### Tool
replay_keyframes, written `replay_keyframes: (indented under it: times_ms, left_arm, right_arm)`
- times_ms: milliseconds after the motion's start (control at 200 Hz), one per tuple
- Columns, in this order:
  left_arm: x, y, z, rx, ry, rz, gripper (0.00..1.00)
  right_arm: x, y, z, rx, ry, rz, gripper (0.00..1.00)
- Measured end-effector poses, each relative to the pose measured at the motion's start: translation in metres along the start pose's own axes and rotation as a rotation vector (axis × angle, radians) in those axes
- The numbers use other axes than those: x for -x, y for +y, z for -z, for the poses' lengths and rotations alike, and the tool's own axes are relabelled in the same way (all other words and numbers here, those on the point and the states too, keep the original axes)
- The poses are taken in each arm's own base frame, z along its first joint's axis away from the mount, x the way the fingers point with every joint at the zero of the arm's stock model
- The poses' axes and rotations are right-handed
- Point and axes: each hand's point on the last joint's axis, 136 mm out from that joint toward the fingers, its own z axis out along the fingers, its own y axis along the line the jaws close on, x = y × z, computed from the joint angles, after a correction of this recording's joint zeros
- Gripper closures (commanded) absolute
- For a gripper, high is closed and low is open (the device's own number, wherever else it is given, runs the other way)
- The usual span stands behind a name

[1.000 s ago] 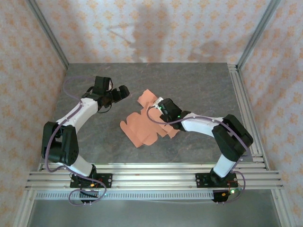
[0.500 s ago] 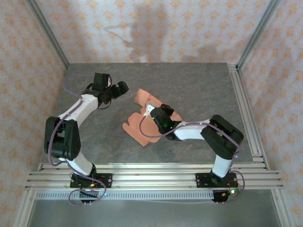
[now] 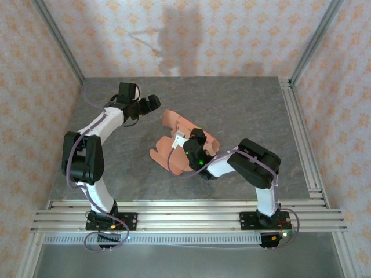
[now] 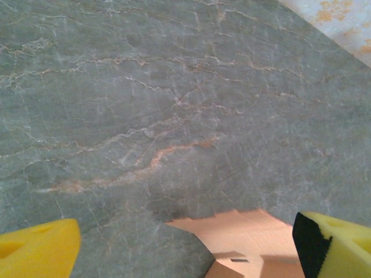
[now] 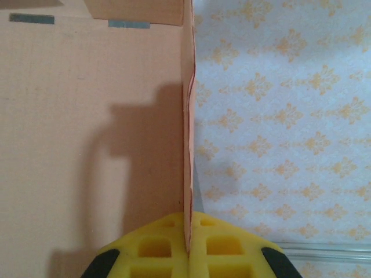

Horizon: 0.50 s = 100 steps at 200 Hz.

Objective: Fold the paper box

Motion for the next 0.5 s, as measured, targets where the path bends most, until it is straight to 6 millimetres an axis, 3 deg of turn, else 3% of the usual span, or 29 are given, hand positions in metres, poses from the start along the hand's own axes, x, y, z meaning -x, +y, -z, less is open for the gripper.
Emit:
replay_keyframes:
  times_ms: [270,375,501]
  left_arm:
    - [0.026,0.009,-0.052,0.010,0.073,-0.099,0.16]
    - [0.024,0.007,-0.074,-0.018,0.135,-0.143,0.18]
    - [0.006,0.008,-0.093,-0.065,0.235,-0.183,0.21]
  right_arm:
    - [0.001,0.000,0.003,-0.006,-0.011,0.015,1.00]
    - [0.002,0.001,0.004,-0.003,-0.016,0.011,1.00]
    - [0.003,0.004,0.004,0.012,-0.023,0.001,1.00]
